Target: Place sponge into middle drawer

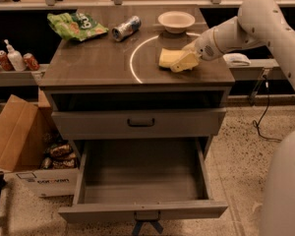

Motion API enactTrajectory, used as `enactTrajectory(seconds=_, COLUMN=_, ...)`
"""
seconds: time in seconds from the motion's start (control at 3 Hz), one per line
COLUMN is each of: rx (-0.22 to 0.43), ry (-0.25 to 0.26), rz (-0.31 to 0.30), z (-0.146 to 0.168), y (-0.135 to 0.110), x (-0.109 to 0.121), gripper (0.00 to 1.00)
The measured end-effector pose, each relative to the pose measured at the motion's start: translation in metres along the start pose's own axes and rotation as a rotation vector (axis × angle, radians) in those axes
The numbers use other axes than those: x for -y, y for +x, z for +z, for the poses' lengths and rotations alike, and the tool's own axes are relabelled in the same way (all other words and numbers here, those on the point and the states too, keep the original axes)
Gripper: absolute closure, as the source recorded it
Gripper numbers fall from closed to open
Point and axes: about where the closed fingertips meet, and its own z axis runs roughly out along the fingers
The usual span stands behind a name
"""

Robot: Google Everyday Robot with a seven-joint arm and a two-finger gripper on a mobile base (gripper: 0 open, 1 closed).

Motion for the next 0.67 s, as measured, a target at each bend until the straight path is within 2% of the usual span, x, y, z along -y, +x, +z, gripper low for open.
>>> enactTrajectory(seconds=0.33, rx=0.037, ry=-0.021, rz=-0.026, z=-0.002, y=-0.016, x=-0.007, gripper=0.63)
enactTrajectory(seconds=0.67, rx=0.052, ry=-0.069, rz=-0.077, z=-0.014, y=-0.039, x=-0.036, gripper=0.86)
